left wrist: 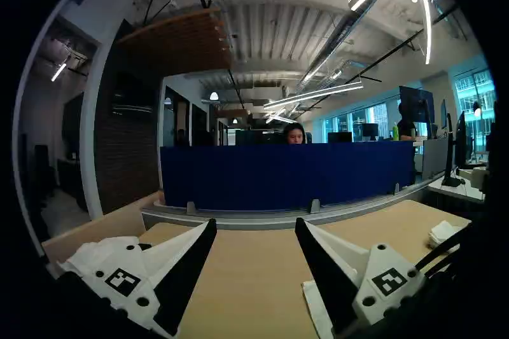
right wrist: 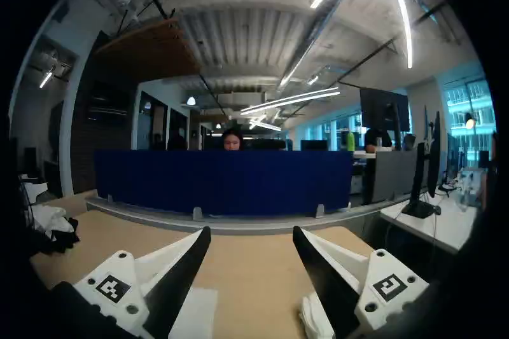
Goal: Fold towel
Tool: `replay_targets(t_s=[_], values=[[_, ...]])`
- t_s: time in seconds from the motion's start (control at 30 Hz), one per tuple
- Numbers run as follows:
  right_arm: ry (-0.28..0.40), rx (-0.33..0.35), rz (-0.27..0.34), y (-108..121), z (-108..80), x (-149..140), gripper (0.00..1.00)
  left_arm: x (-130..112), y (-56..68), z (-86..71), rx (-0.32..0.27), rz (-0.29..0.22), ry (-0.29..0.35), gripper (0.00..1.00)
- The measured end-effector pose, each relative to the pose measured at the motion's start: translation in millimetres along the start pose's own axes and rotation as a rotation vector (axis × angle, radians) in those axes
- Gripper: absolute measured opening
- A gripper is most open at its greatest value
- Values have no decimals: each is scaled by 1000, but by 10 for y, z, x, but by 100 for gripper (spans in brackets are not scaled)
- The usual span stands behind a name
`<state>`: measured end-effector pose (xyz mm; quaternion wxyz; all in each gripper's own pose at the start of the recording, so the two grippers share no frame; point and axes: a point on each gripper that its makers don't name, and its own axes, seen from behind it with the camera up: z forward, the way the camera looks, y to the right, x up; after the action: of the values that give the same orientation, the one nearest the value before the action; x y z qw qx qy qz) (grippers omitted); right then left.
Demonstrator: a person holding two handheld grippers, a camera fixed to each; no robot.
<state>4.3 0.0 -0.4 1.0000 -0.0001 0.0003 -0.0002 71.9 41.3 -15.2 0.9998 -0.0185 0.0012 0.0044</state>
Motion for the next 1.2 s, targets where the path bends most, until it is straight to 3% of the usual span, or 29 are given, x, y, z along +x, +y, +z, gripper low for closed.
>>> replay_targets(t_s=[0.17,0.37,0.47,0.67,0.93,1.2], values=[[10,-2,-4,19,-28,292,100,267,124,-51,-15,4,2,91],[-8,12,-14,23,-40,369,100,295,193,-68,-35,22,-33,91],[-36,43,-28,-25,-47,349,100,249,263,-63,-72,31,-64,92],[-130,171,-82,-279,-80,212,100,131,416,-53,-187,51,-145,91],[-294,386,-190,-668,-181,-56,100,-94,772,-112,-409,112,-269,92],[-379,460,-240,-761,-221,-304,100,-270,887,-117,-509,176,-330,92]])
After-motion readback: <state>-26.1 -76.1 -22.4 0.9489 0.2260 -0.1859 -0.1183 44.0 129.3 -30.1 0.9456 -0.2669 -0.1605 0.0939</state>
